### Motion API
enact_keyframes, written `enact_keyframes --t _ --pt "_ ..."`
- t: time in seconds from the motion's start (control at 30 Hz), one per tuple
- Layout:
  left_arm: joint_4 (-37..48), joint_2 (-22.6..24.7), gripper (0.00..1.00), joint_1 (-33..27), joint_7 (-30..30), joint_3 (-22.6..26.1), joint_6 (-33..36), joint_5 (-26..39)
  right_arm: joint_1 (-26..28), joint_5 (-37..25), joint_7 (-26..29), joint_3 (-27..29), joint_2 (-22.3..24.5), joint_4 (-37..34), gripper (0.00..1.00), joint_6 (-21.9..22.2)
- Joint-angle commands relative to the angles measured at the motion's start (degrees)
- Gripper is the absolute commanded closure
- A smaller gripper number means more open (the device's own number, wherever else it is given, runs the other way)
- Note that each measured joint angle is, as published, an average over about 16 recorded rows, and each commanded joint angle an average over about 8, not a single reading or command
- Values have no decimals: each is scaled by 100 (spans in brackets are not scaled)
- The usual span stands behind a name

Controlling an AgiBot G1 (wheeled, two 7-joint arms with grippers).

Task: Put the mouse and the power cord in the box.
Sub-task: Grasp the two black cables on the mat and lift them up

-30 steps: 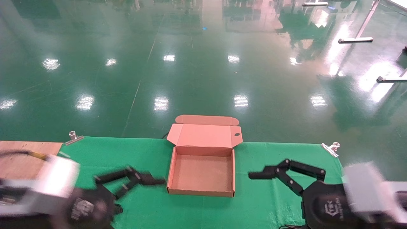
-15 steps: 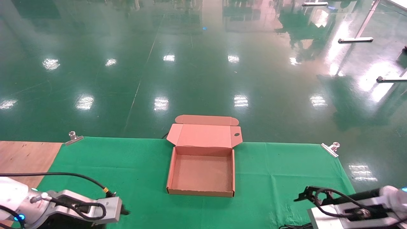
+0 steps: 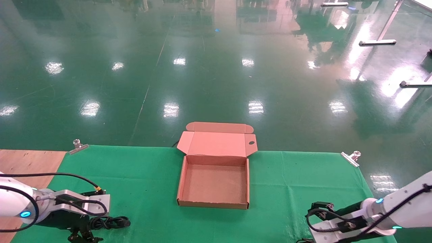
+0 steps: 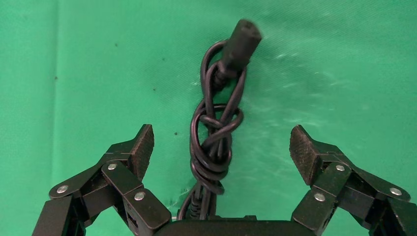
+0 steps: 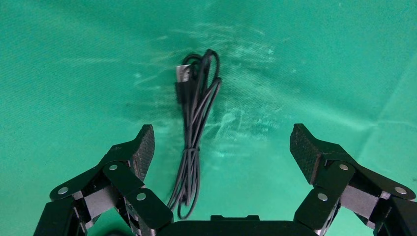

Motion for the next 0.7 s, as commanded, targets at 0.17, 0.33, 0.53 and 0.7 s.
enact_keyframes --t 0.17,0.33,0.53,0.7 --pt "795 292 0 -18 366 -35 -850 37 222 -24 -596 -20 -479 -1182 0 380" --pt "1121 371 35 -32 548 -124 -1172 -76 342 14 -957 3 -688 -1825 35 581" --pt "1342 369 100 -119 816 -186 -1119 -173 492 90 -1266 53 -793 -2312 100 655" --pt "1449 330 100 -206 1038 -218 -837 -234 608 146 -1459 88 -818 -2561 100 596"
